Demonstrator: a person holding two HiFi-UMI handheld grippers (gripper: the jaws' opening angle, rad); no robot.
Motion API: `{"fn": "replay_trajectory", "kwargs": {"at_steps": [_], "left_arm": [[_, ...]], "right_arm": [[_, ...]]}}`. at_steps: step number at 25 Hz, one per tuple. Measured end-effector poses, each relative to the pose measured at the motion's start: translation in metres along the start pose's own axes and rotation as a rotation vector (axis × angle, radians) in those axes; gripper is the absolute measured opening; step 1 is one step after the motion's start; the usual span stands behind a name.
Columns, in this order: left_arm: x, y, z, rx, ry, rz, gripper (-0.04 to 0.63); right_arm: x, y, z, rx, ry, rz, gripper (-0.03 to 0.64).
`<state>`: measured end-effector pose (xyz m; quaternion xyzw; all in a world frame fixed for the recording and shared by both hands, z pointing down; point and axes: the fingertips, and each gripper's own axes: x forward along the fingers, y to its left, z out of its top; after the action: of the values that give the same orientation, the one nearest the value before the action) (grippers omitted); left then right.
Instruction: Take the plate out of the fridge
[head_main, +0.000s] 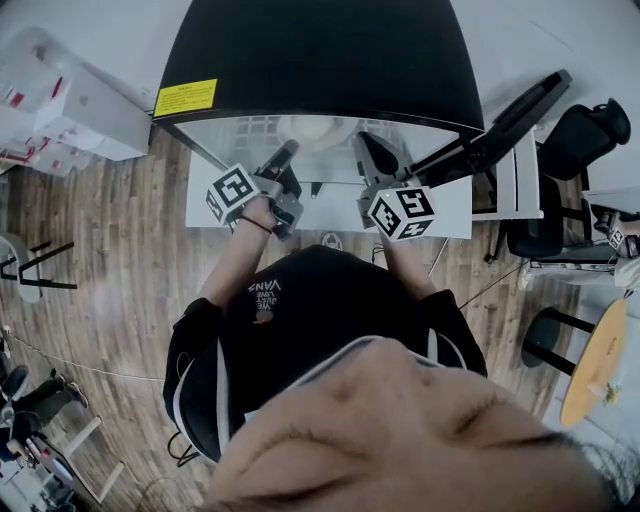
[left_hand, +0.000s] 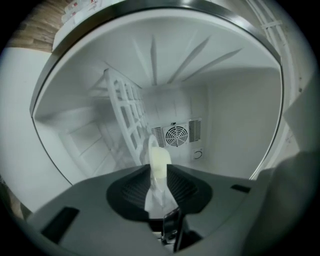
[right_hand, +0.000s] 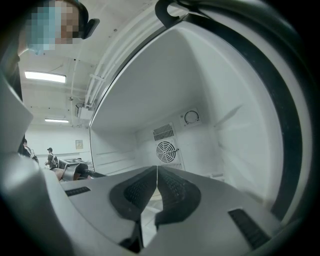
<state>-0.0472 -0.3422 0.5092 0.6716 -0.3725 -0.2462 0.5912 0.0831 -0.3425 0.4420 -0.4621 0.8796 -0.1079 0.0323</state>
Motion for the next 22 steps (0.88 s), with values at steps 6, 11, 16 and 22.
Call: {"fn": "replay_trajectory", "kwargs": {"at_steps": [6,11,16,22], "left_arm": [[0.000,0.009,0.000,-0.037,-0.014,0.021,0.058],[0.000,0.012,0.000,-0.071,-0.011,0.012,0.040],[0.000,0.012,-0.001,-0.106,-0.009,-0.013,0.034],[-0.003,0.014,0.000,-0.151,-0.022,-0.041,0.031]], "right_arm": [[-0.001,-0.003,-0.001,0.001,0.004,-0.002,0.012],[-0.002,-0.003,-0.003,0.003,0.007,-0.001,0.012],[-0.001,-0.003,-0.005,0.006,0.011,-0.003,0.012],[-0.001,-0.003,-0.006,0.011,0.011,-0.011,0.012]]}}
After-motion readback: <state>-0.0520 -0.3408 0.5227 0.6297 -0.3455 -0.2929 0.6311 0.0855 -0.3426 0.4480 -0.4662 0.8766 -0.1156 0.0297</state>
